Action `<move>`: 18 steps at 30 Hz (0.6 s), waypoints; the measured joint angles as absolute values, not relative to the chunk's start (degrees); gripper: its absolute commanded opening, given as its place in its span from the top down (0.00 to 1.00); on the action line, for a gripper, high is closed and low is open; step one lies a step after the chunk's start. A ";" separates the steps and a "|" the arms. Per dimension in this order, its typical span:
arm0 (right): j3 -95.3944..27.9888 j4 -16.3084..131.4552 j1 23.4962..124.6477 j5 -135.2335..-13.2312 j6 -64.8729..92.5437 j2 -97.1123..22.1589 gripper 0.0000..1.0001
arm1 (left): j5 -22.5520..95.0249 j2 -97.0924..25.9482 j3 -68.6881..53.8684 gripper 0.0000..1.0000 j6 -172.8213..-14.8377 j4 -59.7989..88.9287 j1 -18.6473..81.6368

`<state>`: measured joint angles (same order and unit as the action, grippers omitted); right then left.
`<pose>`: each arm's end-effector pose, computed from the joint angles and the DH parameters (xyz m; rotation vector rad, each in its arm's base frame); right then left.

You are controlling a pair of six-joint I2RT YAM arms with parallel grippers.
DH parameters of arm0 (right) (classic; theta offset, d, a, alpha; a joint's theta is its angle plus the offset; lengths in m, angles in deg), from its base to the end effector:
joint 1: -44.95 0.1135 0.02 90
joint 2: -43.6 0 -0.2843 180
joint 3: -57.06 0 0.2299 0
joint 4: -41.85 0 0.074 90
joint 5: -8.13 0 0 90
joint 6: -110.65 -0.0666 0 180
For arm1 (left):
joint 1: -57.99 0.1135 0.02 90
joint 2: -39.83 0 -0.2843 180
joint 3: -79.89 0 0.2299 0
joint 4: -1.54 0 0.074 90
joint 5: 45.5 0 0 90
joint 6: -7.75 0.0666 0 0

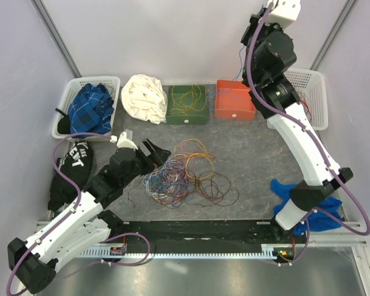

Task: Untangle the cables

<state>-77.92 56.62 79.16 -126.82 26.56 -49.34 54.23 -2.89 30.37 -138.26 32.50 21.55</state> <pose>0.2853 0.1371 0.6069 0.3023 1.2032 -0.0001 0.1409 -0.0900 0.2764 -0.4688 2.0407 -0.8542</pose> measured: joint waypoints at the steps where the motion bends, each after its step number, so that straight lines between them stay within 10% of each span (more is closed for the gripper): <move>1: -78.62 56.66 78.51 -126.80 26.28 -50.54 1.00 | 53.80 -2.71 30.48 0.01 -138.26 32.81 21.55; 18: -90.47 49.10 69.46 -125.03 23.28 -69.39 1.00 | 52.92 1.79 32.31 0.02 -138.19 34.58 21.55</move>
<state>-90.47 49.10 69.46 -125.03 23.28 -69.39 52.92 1.79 32.31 -138.19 34.58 21.55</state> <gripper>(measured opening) 0.007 0.990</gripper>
